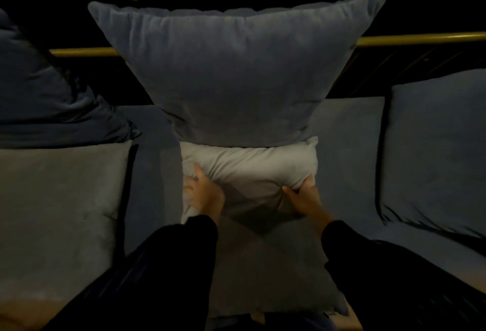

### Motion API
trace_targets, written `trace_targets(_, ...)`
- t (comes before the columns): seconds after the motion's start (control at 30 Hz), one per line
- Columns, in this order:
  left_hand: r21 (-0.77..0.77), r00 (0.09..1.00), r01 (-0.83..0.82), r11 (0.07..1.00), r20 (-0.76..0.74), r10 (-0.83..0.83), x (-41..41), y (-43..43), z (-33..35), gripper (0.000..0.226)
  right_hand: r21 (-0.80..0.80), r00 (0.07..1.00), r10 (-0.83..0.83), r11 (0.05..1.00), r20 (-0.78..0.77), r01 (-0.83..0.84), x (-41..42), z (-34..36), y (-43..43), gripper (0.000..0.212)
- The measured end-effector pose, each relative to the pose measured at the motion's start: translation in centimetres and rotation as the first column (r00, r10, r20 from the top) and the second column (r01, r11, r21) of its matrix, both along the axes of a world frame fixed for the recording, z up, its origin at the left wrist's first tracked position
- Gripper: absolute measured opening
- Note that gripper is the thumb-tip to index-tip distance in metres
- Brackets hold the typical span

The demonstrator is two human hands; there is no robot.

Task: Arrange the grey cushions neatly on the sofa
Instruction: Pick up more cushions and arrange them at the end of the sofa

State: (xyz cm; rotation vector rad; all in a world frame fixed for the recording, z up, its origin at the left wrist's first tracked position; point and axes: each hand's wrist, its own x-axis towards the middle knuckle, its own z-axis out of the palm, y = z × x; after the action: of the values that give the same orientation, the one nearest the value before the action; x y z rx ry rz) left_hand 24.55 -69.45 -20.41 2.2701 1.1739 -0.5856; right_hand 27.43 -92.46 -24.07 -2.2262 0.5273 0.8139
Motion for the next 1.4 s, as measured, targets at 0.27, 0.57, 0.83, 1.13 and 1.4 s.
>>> trace_targets(0.27,-0.064,0.803,0.581,0.811,-0.113,-0.585,-0.3,-12.5,4.5,0.063,0.128,0.998,0.042,0.991,-0.055,-0.035,-3.4,8.3,-5.5,0.071)
trace_targets(0.57,-0.333,0.667,0.744,0.579,0.326,-0.67,12.1,-27.3,12.5,0.059,-0.376,0.859,-0.038,0.889,0.51,0.263,5.1,20.5,-27.1,0.049)
trace_targets(0.83,-0.43,0.826,0.563,0.706,0.3,-0.477,18.4,-44.1,11.7,0.058,-0.446,0.873,-0.212,0.793,0.438,0.416,12.3,22.5,-42.3,0.102)
trace_targets(1.13,-0.447,0.957,0.291,0.846,0.134,-0.259,19.1,-47.8,5.9,0.066,-0.504,0.918,-0.129,0.803,0.376,0.319,14.2,15.6,-47.8,0.113)
trace_targets(1.4,-0.625,0.995,0.047,0.779,0.1,0.02,21.2,-49.3,0.8,0.08,-0.398,0.919,-0.145,0.868,0.368,0.296,16.2,11.9,-52.2,0.108)
